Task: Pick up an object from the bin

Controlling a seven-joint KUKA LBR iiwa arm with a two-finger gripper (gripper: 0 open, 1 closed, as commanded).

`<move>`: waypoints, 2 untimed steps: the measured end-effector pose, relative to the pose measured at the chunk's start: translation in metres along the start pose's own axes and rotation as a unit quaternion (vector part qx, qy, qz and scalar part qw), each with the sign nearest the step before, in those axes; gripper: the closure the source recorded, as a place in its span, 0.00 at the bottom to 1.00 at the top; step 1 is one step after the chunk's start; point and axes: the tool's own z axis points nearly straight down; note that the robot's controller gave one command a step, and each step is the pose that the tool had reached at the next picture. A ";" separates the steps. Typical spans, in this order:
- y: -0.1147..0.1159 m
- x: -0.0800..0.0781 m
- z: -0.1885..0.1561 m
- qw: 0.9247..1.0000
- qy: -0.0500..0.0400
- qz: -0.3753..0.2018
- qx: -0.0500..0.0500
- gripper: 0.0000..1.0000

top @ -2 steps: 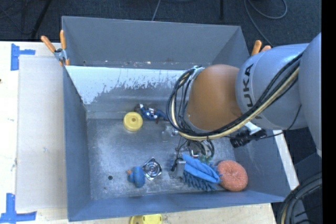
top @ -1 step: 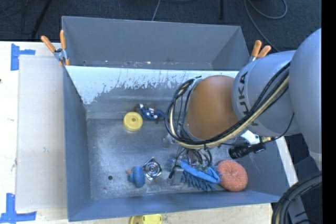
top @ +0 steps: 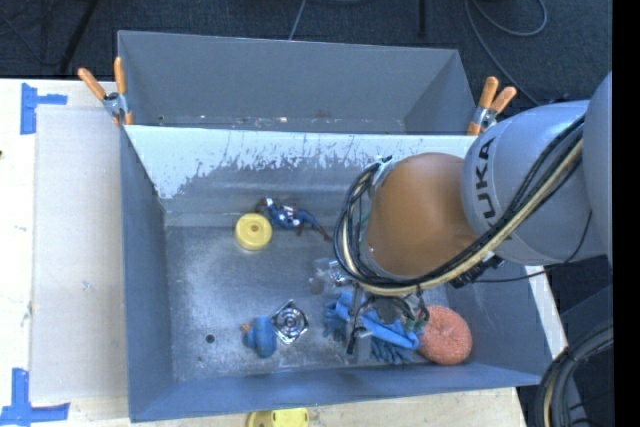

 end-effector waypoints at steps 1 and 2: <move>-0.030 0.009 0.012 0.997 0.000 0.074 0.000 0.00; -0.074 0.026 0.007 0.999 -0.001 0.048 0.000 1.00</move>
Offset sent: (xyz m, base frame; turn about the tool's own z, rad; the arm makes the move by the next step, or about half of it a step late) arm -0.0071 -0.0782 -0.0062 0.0923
